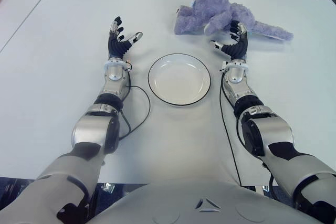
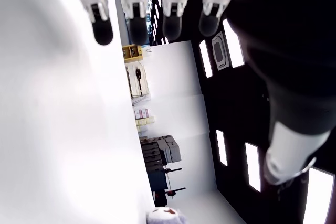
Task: Put the doll into the plate.
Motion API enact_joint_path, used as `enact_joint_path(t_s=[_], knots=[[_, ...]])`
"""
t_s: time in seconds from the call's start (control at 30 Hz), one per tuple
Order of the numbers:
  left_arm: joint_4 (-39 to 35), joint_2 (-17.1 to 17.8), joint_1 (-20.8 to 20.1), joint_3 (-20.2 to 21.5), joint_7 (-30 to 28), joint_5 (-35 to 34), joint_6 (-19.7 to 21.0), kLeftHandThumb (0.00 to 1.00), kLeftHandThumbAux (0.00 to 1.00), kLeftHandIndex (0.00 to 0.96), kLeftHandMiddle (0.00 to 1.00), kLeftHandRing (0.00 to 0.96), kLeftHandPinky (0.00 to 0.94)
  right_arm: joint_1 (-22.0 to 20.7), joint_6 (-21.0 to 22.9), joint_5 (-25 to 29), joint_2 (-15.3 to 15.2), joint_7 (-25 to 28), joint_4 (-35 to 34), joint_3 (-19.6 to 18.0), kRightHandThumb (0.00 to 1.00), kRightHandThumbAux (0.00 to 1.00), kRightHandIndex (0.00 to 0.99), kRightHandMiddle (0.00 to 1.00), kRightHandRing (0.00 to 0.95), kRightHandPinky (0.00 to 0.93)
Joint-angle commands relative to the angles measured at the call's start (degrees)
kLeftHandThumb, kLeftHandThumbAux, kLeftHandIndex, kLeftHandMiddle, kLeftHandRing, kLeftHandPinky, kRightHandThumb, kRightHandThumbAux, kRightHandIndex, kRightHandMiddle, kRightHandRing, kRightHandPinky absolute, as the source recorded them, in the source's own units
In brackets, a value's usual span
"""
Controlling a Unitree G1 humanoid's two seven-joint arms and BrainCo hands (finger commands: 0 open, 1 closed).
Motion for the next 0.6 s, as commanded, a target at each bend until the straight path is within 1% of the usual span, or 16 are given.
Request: enact_joint_path(t_s=[0.03, 0.27, 0.47, 0.6], knots=[[9.27, -5.26, 16.92, -1.52, 1.09, 2.79, 3.83, 0.0, 0.71, 0.047, 0.084, 0.101, 0.131, 19.3, 2.85, -1.43, 5.62, 0.7, 10.03, 1.25, 0.0, 0.949, 0.202, 0.22, 0.212, 0.224], [9.26, -5.28, 17.06, -1.67, 1.26, 2.96, 3.65, 0.0, 0.702, 0.049, 0.085, 0.101, 0.131, 19.49, 2.73, -1.24, 5.66, 0.8, 9.98, 1.09, 0.0, 0.94, 0.198, 0.217, 0.21, 0.224], [9.26, -5.26, 17.15, -1.75, 1.42, 3.02, 3.89, 0.0, 0.7, 0.054, 0.088, 0.104, 0.137, 20.13, 0.64, -3.17, 5.68, -2.83, 9.6, 2.75, 0.0, 0.936, 0.195, 0.22, 0.213, 0.229], [9.24, -5.09, 17.22, -1.81, 1.39, 3.09, 3.85, 0.0, 0.699, 0.051, 0.088, 0.104, 0.137, 19.75, -3.31, -6.57, 4.86, -8.99, 7.82, 5.84, 0.0, 0.936, 0.192, 0.226, 0.215, 0.229]])
